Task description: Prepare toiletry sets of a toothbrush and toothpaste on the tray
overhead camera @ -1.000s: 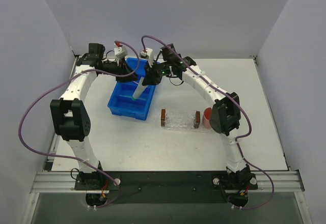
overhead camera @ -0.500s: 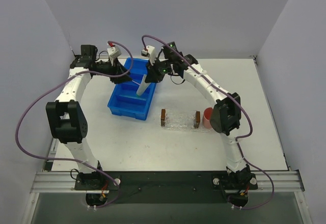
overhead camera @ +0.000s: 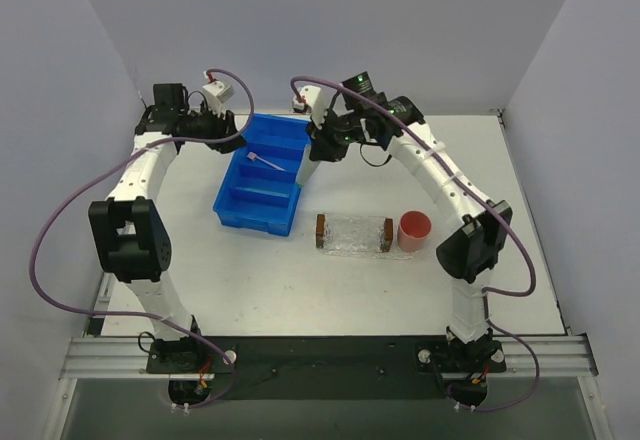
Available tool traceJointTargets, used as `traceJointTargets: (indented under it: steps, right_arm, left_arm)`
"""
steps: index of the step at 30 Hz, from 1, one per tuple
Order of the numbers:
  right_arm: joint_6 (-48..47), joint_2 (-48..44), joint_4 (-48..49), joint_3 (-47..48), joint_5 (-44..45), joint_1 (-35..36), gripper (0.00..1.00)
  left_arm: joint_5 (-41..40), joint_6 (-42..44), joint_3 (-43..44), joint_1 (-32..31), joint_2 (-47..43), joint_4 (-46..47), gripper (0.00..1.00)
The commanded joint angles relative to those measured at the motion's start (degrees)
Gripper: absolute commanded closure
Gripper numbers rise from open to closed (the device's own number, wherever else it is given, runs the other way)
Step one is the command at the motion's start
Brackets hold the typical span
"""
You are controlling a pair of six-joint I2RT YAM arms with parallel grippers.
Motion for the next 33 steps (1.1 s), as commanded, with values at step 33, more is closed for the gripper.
traceJointTargets:
  steps: [33]
  right_arm:
    - [-12.09, -12.52, -27.83, 2.83, 10.37, 2.08, 1.0]
  left_arm:
    - [-30.26, -5.33, -0.19, -12.4, 0.05, 2.83, 0.42]
